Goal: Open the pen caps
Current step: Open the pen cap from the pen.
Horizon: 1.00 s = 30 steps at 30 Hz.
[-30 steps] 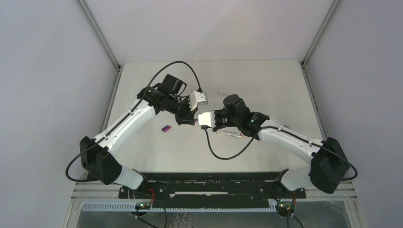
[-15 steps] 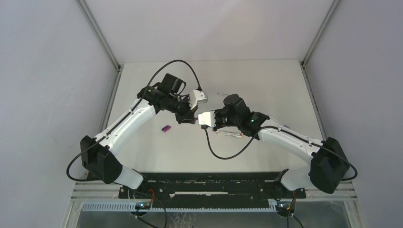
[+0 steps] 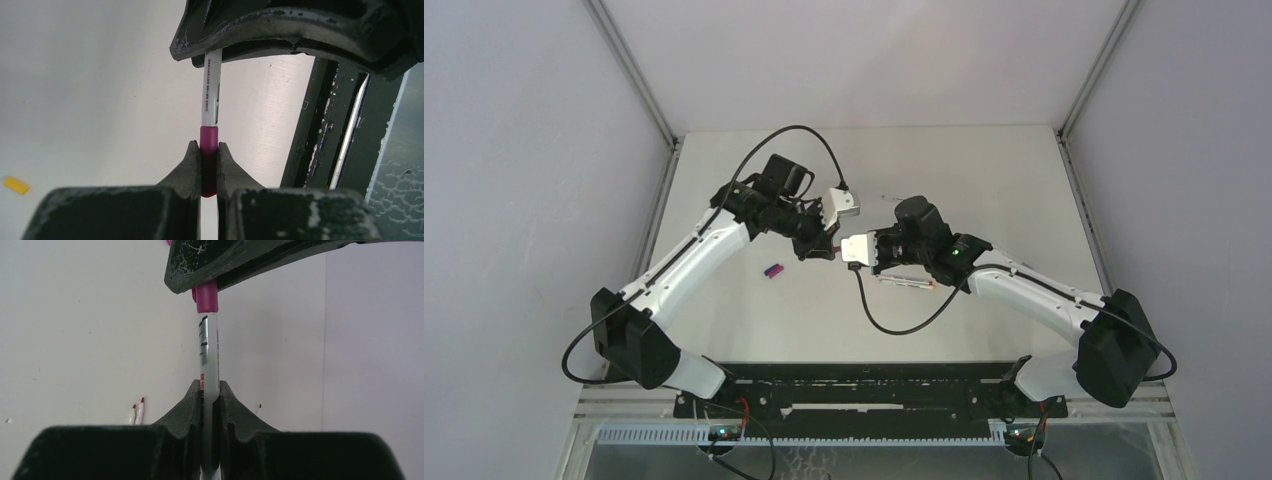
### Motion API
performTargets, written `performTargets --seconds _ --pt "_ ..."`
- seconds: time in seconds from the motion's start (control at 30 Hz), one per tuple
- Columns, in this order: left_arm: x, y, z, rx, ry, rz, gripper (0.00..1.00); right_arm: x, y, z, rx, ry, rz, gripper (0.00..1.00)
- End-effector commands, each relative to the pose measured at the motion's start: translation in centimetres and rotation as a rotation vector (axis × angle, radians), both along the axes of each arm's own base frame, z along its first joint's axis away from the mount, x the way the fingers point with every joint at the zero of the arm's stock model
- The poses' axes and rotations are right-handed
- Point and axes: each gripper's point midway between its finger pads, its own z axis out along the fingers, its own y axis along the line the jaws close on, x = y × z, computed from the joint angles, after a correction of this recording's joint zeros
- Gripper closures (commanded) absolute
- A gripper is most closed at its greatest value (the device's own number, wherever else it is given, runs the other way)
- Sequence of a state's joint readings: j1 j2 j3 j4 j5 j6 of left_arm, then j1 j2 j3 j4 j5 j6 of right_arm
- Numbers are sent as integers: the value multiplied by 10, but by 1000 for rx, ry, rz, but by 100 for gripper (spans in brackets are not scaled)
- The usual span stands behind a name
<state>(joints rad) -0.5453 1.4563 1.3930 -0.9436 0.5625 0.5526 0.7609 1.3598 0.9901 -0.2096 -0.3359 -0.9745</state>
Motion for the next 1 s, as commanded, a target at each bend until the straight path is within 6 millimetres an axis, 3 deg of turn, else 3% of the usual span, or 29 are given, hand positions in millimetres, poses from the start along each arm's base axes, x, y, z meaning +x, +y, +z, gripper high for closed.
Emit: performTargets --seconds 0.0,0.37,0.67,0.97 --pt "0 28 2 58 12 78 100 16 -38 -7 -89 0 -147 100" --pt "4 29 -5 45 97 89 100 20 -41 -7 -95 -32 -155 100" --pt "15 37 -6 70 25 145 100 8 -39 -17 -116 13 -100 100" --pt "24 48 -7 115 -62 184 100 11 -45 -20 -146 21 -120 100"
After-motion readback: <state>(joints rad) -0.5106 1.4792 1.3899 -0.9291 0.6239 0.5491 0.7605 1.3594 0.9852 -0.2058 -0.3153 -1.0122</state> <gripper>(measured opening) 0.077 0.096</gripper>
